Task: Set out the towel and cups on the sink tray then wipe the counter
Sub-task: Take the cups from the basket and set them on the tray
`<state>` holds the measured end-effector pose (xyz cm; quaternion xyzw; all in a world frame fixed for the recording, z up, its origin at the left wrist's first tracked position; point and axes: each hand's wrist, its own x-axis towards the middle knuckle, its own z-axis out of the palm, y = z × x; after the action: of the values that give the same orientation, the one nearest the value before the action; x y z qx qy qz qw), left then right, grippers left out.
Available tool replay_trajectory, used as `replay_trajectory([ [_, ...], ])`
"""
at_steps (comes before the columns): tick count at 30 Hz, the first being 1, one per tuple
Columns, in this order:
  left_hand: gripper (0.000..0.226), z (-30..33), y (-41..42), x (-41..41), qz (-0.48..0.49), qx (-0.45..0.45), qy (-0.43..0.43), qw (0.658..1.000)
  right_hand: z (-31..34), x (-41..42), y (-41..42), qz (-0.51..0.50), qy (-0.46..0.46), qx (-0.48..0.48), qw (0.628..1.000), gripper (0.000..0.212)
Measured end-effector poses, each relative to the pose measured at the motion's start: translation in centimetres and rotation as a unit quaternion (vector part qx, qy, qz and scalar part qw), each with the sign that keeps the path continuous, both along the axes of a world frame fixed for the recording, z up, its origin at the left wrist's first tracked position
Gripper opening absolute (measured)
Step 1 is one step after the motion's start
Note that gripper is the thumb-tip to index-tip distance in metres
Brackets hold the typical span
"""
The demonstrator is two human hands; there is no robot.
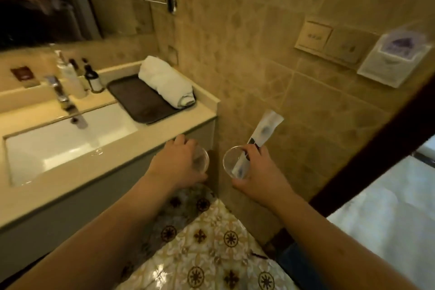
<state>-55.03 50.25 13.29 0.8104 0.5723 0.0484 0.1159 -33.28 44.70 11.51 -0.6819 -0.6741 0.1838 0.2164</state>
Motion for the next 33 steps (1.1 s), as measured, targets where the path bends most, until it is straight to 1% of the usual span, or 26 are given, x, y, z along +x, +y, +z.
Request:
replay_trajectory([
  [5,0.093,-0.6,4.7,-6.5,0.086,-0.017,-0.011,0.996,0.1,-6.1,7.9,0.071,0.017,-0.028,0.997,0.077],
  [10,0.099,-2.0,11.5,-10.5,0.17,-0.004,-0.01,0.985,-1.0,-10.2,17.7,0.11,0.022,-0.038,0.993,0.079],
  [15,0.093,-2.9,20.6,-13.0,0.236,-0.003,-0.01,0.972,-2.6,-13.1,28.6,0.146,0.014,-0.023,0.989,0.08],
  [18,0.091,-3.1,26.0,-14.5,0.264,0.0,-0.012,0.964,-3.2,-14.7,34.2,0.16,-0.006,-0.031,0.987,0.085],
  [21,0.094,-3.4,31.0,-16.1,0.276,0.008,-0.022,0.961,-3.6,-16.2,38.9,0.177,-0.008,-0.032,0.984,0.087],
  [27,0.095,-4.2,39.7,-19.7,0.28,0.001,-0.006,0.96,-4.2,-19.3,45.8,0.193,-0.008,-0.069,0.979,0.084],
  [31,0.095,-5.3,45.7,-22.5,0.269,0.014,-0.008,0.963,-5.1,-21.8,49.6,0.169,-0.021,-0.08,0.982,0.088],
  [33,0.093,-6.0,48.9,-23.8,0.255,0.006,-0.015,0.967,-5.7,-23.1,51.3,0.145,-0.021,-0.082,0.986,0.089],
])
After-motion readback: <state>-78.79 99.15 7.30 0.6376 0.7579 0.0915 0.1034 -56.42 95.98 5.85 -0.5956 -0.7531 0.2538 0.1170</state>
